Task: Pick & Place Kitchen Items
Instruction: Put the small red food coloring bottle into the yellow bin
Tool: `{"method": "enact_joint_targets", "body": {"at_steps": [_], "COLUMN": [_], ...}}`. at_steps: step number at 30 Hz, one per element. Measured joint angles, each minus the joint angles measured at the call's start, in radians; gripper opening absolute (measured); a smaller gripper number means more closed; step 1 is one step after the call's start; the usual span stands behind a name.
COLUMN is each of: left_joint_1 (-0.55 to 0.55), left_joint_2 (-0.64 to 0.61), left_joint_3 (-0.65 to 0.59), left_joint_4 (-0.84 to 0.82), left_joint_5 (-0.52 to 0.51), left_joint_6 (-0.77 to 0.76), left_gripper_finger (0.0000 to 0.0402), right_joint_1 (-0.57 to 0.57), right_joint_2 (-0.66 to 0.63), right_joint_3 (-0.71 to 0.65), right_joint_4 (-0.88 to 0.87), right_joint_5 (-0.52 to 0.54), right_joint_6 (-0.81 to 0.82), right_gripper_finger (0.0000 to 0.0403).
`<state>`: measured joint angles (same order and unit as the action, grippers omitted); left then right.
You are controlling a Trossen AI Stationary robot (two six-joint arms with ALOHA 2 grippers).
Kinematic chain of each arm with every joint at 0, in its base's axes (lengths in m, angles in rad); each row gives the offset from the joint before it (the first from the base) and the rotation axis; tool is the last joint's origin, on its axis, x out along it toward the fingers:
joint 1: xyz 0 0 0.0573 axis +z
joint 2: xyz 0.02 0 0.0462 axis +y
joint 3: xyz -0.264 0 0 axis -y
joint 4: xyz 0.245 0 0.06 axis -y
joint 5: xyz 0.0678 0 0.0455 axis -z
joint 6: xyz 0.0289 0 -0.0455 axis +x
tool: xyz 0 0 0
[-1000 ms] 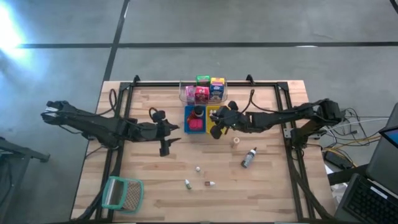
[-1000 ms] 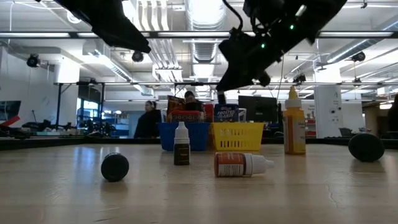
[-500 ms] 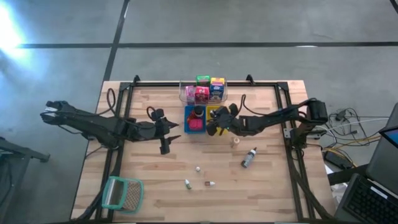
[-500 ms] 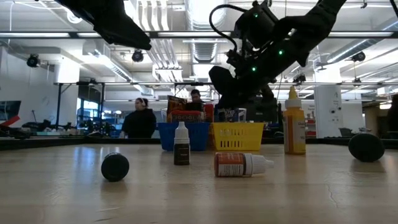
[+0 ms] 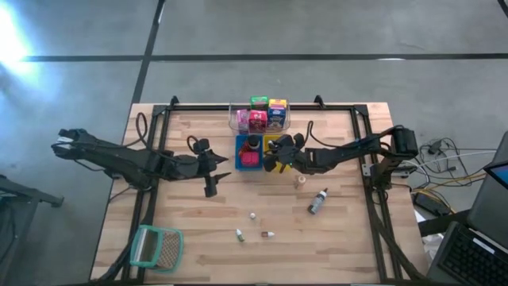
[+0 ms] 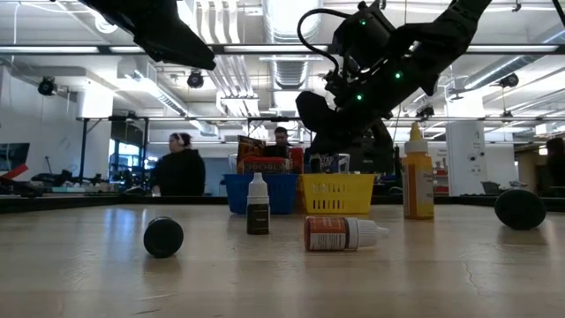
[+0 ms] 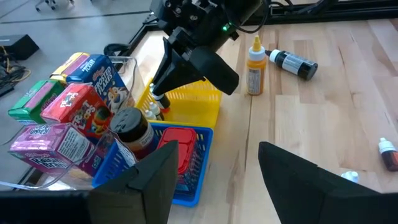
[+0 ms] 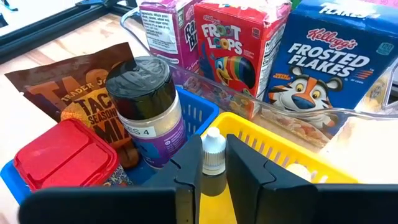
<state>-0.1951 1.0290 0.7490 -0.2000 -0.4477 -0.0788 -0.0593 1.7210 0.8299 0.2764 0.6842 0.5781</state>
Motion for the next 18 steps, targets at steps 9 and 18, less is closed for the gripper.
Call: {"method": "enact_joint_targets", "body": {"at_steps": [9, 18], "left_joint_1": [0.0, 0.0], "left_joint_2": [0.0, 0.0], "left_joint_3": [0.0, 0.0], "left_joint_4": [0.009, 0.009], "left_joint_5": [0.0, 0.0], "left_joint_6": [0.0, -0.001], "left_gripper_finger": [0.0227, 0.0227], "right_joint_1": [0.0, -0.001], "right_joint_2": [0.005, 0.105], "right_joint_3": [0.0, 0.001], "right_joint_4": [0.004, 0.08], "right_joint_5": [0.001, -0.003], "right_joint_6": [-0.001, -0.004], "right_gripper_finger": [0.0045, 0.0049]}}
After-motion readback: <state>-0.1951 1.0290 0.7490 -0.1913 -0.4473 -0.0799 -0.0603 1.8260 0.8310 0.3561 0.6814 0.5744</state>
